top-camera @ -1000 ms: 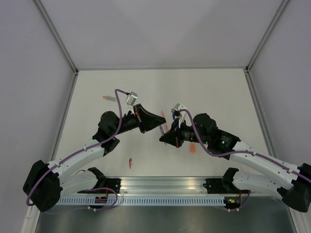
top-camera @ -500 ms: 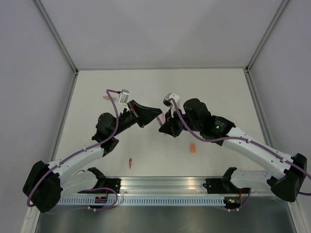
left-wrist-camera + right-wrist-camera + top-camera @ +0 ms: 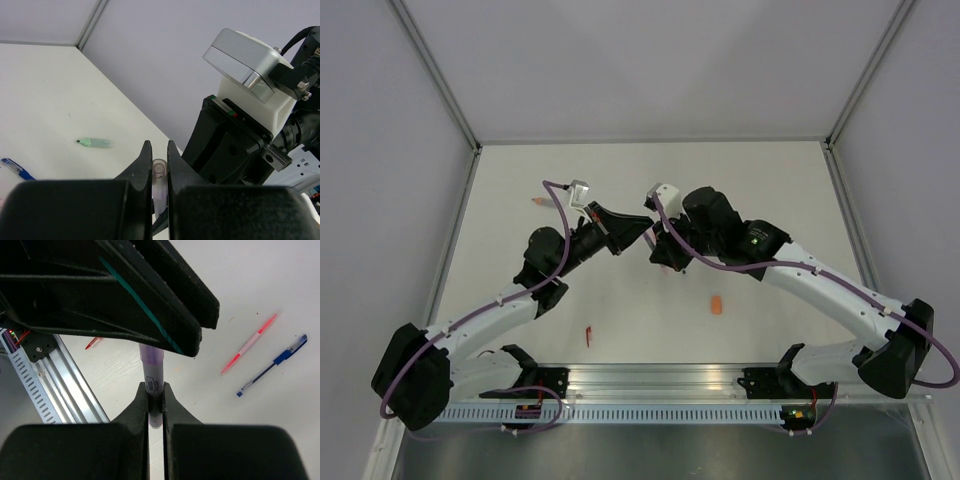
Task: Insert the pens into the pen caps
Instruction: Press the pen cap onto the pen, then place the pen at the center of the board.
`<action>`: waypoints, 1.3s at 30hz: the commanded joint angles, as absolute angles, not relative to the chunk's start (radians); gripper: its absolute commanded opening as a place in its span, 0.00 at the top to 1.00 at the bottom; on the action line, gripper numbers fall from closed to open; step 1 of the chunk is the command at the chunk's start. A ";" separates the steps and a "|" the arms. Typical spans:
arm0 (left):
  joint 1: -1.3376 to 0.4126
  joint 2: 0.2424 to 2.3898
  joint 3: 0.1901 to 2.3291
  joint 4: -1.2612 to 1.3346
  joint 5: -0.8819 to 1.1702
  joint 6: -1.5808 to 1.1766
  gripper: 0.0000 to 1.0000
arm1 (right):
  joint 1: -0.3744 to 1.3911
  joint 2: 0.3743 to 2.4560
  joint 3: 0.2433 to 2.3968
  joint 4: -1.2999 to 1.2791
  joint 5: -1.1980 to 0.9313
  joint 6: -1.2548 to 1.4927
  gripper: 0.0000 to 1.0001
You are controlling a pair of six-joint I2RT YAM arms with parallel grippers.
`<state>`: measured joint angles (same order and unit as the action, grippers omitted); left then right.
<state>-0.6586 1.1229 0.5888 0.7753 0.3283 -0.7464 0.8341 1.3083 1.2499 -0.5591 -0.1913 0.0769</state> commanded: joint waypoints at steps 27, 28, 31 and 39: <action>-0.733 0.718 0.479 0.103 -0.129 -0.506 0.02 | 0.519 1.590 1.080 -0.328 0.094 0.318 0.96; -0.733 0.706 0.477 0.101 -0.144 -0.499 0.02 | 0.505 1.620 1.119 -0.346 0.104 0.319 0.95; -0.735 0.686 0.468 0.104 -0.163 -0.497 0.02 | 0.479 1.712 1.172 -0.368 0.114 0.319 0.91; -0.733 0.692 0.468 0.110 -0.150 -0.502 0.02 | 0.479 1.821 1.203 -0.402 0.084 0.351 0.78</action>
